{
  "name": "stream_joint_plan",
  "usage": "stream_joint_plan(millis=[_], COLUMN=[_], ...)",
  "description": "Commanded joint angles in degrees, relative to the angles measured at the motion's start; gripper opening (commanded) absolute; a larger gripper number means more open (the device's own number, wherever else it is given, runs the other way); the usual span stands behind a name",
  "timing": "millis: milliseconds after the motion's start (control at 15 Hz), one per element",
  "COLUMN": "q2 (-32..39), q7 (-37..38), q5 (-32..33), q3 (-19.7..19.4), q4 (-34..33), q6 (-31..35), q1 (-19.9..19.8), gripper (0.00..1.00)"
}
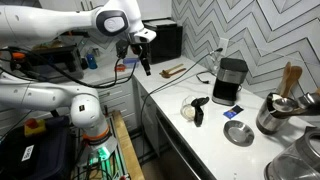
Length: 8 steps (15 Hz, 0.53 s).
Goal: Close the lid to the transparent kettle
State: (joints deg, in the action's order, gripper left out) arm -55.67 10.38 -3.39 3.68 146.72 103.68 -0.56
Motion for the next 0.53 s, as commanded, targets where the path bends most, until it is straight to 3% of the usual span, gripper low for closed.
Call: stream_joint_plan(millis=[0,400,467], q2=[0.0,0.0,1.7], q7=[-0.2,-0.2,0.7], q5=[-0.2,-0.2,1.9], q3=[0.2,0.2,0.4], q4=[-0.1,-0.1,-0.4], q6=[-0.1,-0.1,3.1], q1=[-0.3,-0.3,-2.5], gripper=[1.00,1.00,1.00])
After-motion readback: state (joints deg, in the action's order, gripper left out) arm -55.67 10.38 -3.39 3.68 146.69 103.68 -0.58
